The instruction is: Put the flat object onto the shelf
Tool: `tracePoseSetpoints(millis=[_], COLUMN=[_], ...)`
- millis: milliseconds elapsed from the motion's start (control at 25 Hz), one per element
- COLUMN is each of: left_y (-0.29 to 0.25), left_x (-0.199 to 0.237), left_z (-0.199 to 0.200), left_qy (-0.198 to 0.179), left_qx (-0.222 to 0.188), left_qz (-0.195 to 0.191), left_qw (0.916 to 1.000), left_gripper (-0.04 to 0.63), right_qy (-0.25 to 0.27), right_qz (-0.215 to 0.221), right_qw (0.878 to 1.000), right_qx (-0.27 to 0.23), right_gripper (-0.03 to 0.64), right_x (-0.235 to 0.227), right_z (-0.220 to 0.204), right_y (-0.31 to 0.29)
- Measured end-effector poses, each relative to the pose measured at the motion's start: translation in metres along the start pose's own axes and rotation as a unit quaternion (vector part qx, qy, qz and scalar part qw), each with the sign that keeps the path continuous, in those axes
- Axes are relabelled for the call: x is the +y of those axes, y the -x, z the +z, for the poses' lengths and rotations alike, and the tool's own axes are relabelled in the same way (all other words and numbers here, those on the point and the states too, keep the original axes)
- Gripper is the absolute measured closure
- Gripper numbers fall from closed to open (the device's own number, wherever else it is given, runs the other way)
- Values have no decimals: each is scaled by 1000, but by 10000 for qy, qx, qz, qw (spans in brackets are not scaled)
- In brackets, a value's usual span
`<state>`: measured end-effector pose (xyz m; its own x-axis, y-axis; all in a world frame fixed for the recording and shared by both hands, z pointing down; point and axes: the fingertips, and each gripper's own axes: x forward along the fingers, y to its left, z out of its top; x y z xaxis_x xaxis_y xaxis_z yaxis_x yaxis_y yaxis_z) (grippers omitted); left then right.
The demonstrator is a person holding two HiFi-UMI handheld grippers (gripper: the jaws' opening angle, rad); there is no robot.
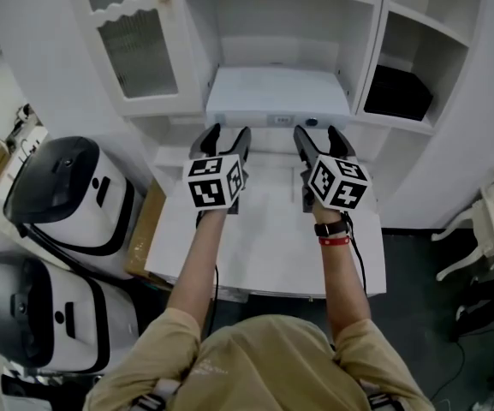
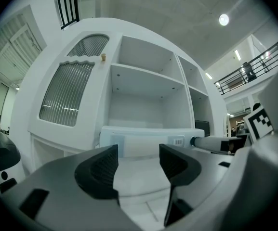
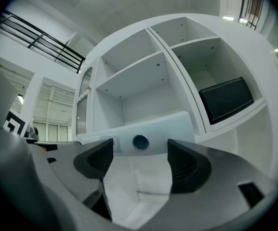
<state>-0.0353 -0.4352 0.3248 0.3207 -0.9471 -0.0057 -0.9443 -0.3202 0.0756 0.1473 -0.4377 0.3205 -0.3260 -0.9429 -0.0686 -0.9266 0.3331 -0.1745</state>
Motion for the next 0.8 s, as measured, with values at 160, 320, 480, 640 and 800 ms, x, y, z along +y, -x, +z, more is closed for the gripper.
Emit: tracePoseSetpoints(millis=[160,320,480,640,800], left_y=[-6,-12,-17,-23,-31], left_x=[2,5,7,10,13], left_z=[-2,-5,-5,-5,-4], left_qy=[29,64,61,76,39], left_qx=[71,83,70,102,170], left_qz=[-7,15,24,19,-24], left_qw=[10000,9999,10000,9999,9998], left_gripper=[313,313,314,314,314], right_qy=[36,77,52,26,28], right_qz=[-73,-121,-122,-118,-137], right_qw=[10000,9999,9999,9999,9998], right_qx=[24,45,36,51,105], right_gripper=[261,272,278,278,278], right_x=[-3,-7,-9,-9,-11], right_z=[0,-1,-1,-1,-1], right_y=[-4,-7,-10,-14,-19])
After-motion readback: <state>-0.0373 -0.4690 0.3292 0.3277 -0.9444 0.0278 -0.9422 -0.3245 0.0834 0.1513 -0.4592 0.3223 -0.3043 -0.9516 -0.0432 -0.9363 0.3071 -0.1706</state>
